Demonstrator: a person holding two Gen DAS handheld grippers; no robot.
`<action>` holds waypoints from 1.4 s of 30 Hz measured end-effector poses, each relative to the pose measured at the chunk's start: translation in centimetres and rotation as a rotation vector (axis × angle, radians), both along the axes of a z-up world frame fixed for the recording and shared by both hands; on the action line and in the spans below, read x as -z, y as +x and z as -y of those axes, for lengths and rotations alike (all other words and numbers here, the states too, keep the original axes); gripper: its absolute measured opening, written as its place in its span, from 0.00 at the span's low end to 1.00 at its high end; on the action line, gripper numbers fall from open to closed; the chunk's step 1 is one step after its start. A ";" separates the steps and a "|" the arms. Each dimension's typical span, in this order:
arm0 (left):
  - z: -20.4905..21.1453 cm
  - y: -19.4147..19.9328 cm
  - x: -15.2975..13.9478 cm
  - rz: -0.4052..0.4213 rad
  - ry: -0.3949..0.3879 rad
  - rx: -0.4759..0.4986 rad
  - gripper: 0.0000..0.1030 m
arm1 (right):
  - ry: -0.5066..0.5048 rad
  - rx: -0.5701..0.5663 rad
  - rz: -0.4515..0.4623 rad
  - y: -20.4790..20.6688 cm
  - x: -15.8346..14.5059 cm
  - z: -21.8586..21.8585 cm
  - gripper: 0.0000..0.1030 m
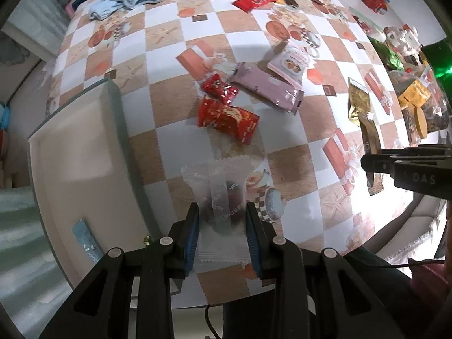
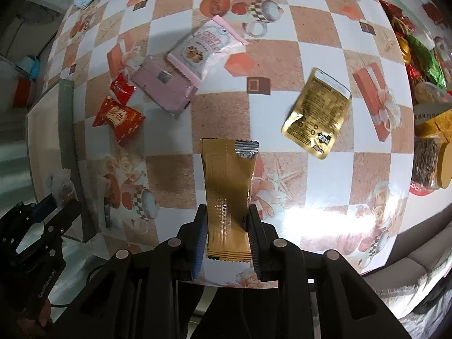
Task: Organize snacks
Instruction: 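Carry the tan bar packet and clear packet over the white tray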
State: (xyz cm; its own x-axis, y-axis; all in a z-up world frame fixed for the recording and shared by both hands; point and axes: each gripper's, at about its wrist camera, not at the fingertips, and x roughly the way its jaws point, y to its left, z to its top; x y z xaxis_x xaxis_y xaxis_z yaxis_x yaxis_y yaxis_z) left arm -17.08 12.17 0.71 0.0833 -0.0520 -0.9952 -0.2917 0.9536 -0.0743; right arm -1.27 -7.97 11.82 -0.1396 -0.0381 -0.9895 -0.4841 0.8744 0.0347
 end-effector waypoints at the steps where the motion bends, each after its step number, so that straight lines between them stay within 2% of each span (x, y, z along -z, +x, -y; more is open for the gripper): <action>1: -0.2 -0.1 0.0 0.000 0.000 -0.005 0.33 | -0.001 -0.005 0.001 0.0 -0.2 -0.1 0.28; 25: -3.4 -3.1 -0.1 0.011 0.002 -0.116 0.33 | 0.003 -0.086 -0.010 -2.9 2.5 -3.9 0.28; 42: -5.3 -5.0 0.0 0.015 0.003 -0.169 0.33 | 0.002 -0.140 -0.012 -4.5 3.0 -6.8 0.28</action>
